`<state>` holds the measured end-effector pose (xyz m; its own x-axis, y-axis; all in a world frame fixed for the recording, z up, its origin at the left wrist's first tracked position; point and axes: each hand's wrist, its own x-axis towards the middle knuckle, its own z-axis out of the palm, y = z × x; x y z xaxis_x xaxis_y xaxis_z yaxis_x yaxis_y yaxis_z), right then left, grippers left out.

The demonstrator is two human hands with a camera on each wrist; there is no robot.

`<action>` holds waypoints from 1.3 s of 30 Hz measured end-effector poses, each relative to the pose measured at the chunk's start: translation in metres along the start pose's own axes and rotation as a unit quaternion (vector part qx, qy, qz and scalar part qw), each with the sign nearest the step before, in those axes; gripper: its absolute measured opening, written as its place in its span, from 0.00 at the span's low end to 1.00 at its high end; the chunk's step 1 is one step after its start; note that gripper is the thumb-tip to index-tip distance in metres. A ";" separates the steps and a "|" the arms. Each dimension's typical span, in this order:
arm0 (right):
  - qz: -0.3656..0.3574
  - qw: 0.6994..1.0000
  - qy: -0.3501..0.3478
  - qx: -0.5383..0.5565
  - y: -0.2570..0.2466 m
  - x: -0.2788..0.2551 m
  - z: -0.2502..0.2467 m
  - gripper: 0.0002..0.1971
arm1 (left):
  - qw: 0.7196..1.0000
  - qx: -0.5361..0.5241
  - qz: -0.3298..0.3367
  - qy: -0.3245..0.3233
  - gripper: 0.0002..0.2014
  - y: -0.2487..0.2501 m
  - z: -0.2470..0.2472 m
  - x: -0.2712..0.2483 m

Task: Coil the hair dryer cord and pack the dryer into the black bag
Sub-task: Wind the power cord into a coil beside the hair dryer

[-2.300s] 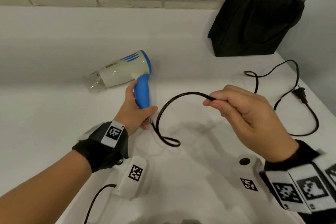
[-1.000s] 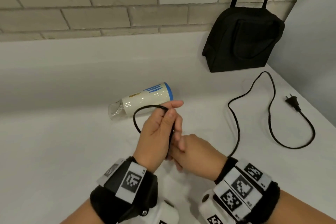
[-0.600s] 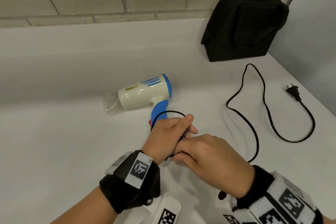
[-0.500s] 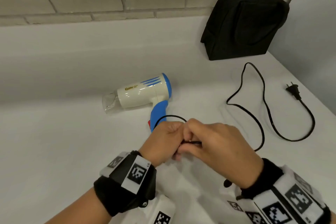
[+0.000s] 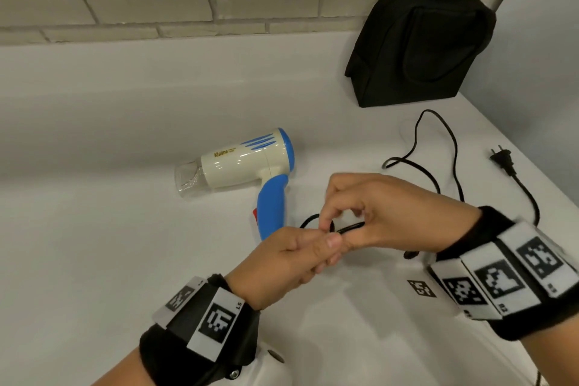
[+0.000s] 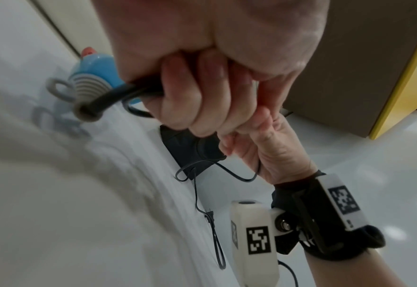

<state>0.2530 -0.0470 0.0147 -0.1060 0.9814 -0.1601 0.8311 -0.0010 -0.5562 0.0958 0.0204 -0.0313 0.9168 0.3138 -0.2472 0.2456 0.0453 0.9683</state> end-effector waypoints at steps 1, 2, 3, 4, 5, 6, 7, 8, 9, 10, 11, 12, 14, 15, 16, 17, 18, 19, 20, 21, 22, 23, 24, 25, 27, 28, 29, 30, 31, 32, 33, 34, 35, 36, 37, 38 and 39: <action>-0.012 1.000 0.002 0.010 0.000 0.003 0.000 0.10 | 1.000 -0.016 0.007 0.009 0.17 0.001 -0.001 0.000; -0.026 1.000 0.005 0.017 0.000 0.006 0.000 0.09 | 0.999 -0.031 0.015 0.019 0.18 0.000 -0.001 0.000; -0.039 0.999 0.010 0.023 0.001 0.009 0.001 0.10 | 0.998 -0.044 0.022 0.030 0.20 0.000 -0.002 -0.001; -0.043 0.998 0.019 0.039 0.003 0.013 0.004 0.12 | 0.997 -0.056 0.030 0.042 0.20 -0.001 -0.003 -0.001; -0.034 0.997 0.032 0.066 0.004 0.016 0.006 0.15 | 0.996 -0.070 0.036 0.052 0.21 -0.001 -0.004 -0.001; -0.015 0.994 0.048 0.101 0.006 0.019 0.009 0.17 | 0.993 -0.090 0.039 0.060 0.21 -0.002 -0.006 -0.001; 0.000 0.988 0.066 0.140 0.007 0.022 0.011 0.19 | 0.990 -0.118 0.039 0.067 0.20 -0.002 -0.007 -0.001; 0.009 0.981 0.081 0.179 0.008 0.024 0.014 0.21 | 0.986 -0.147 0.039 0.068 0.19 -0.001 -0.009 -0.002; 0.012 0.973 0.092 0.213 0.008 0.026 0.016 0.22 | 0.982 -0.169 0.043 0.068 0.19 0.000 -0.011 -0.003; 0.012 0.965 0.104 0.241 0.008 0.028 0.018 0.22 | 0.980 -0.182 0.052 0.067 0.20 0.001 -0.012 -0.004; 0.012 0.958 0.118 0.262 0.008 0.030 0.018 0.21 | 0.977 -0.191 0.063 0.066 0.22 0.002 -0.013 -0.005; 0.009 0.950 0.132 0.284 0.007 0.032 0.019 0.18 | 0.975 -0.198 0.075 0.065 0.23 0.004 -0.013 -0.005; 0.001 0.931 0.156 0.329 0.005 0.036 0.021 0.12 | 0.969 -0.218 0.089 0.080 0.23 0.009 -0.008 -0.005; 0.000 0.923 0.161 0.350 0.005 0.039 0.022 0.10 | 0.963 -0.236 0.085 0.100 0.21 0.012 -0.006 -0.005; 0.001 0.915 0.158 0.371 0.006 0.041 0.024 0.08 | 0.955 -0.258 0.076 0.122 0.21 0.014 -0.004 -0.004; 0.006 0.909 0.146 0.391 0.007 0.041 0.025 0.07 | 0.947 -0.279 0.065 0.141 0.22 0.016 -0.003 -0.003; 0.013 0.905 0.126 0.406 0.009 0.041 0.027 0.06 | 0.941 -0.295 0.058 0.154 0.22 0.017 -0.002 -0.002; 0.017 0.906 0.103 0.411 0.012 0.040 0.028 0.08 | 0.936 -0.307 0.052 0.164 0.22 0.018 -0.002 -0.003; 0.018 0.911 0.079 0.403 0.015 0.038 0.030 0.10 | 0.932 -0.316 0.047 0.172 0.23 0.019 -0.003 -0.003; 0.019 0.921 0.057 0.384 0.017 0.035 0.031 0.12 | 0.928 -0.325 0.043 0.178 0.23 0.019 -0.005 -0.004; 0.024 0.933 0.038 0.358 0.017 0.033 0.031 0.14 | 0.925 -0.329 0.040 0.183 0.24 0.019 -0.005 -0.005; 0.031 0.940 0.023 0.339 0.018 0.031 0.033 0.14 | 0.924 -0.330 0.037 0.189 0.24 0.019 -0.006 -0.006; 0.038 0.942 0.017 0.334 0.016 0.029 0.034 0.15 | 0.924 -0.329 0.035 0.191 0.24 0.020 -0.006 -0.007; 0.043 0.936 0.025 0.348 0.014 0.028 0.037 0.15 | 0.925 -0.328 0.035 0.191 0.24 0.021 -0.006 -0.007; 0.048 0.908 0.073 0.409 0.008 0.028 0.041 0.16 | 0.926 -0.329 0.042 0.181 0.21 0.023 -0.007 -0.006; 0.050 0.888 0.105 0.444 0.005 0.029 0.044 0.16 | 0.925 -0.336 0.049 0.170 0.19 0.024 -0.006 -0.004; 0.052 0.867 0.137 0.476 0.002 0.031 0.045 0.16 | 0.922 -0.348 0.060 0.158 0.17 0.023 -0.005 -0.002; 0.056 0.845 0.169 0.504 0.000 0.034 0.046 0.16 | 0.918 -0.360 0.077 0.150 0.17 0.021 -0.002 0.000; 0.063 0.824 0.196 0.527 -0.003 0.036 0.046 0.16 | 0.913 -0.368 0.097 0.147 0.18 0.018 0.001 0.002; 0.071 0.808 0.217 0.543 -0.005 0.039 0.046 0.16 | 0.910 -0.369 0.115 0.151 0.19 0.014 0.004 0.004; 0.079 0.798 0.230 0.551 -0.006 0.041 0.047 0.15 | 0.909 -0.363 0.129 0.157 0.20 0.011 0.007 0.006; 0.087 0.795 0.237 0.552 -0.008 0.043 0.047 0.15 | 0.911 -0.353 0.138 0.164 0.20 0.009 0.009 0.006; 0.094 0.799 0.236 0.545 -0.011 0.046 0.050 0.15 | 0.911 -0.344 0.146 0.174 0.20 0.008 0.010 0.005; 0.100 0.805 0.238 0.535 -0.012 0.047 0.052 0.15 | 0.912 -0.336 0.150 0.180 0.20 0.009 0.010 0.006; 0.103 0.816 0.235 0.518 -0.013 0.048 0.054 0.15 | 0.912 -0.333 0.152 0.186 0.20 0.011 0.010 0.006; 0.101 0.833 0.225 0.496 -0.014 0.049 0.055 0.15 | 0.909 -0.336 0.152 0.197 0.20 0.014 0.009 0.005; 0.095 0.853 0.210 0.469 -0.013 0.049 0.056 0.15 | 0.907 -0.336 0.147 0.207 0.21 0.016 0.009 0.005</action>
<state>0.2062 -0.0099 -0.0319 0.3500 0.9285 -0.1237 -0.0116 -0.1277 -0.9917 0.1069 0.0138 -0.0171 0.6799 0.7295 -0.0751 -0.3656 0.4260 0.8276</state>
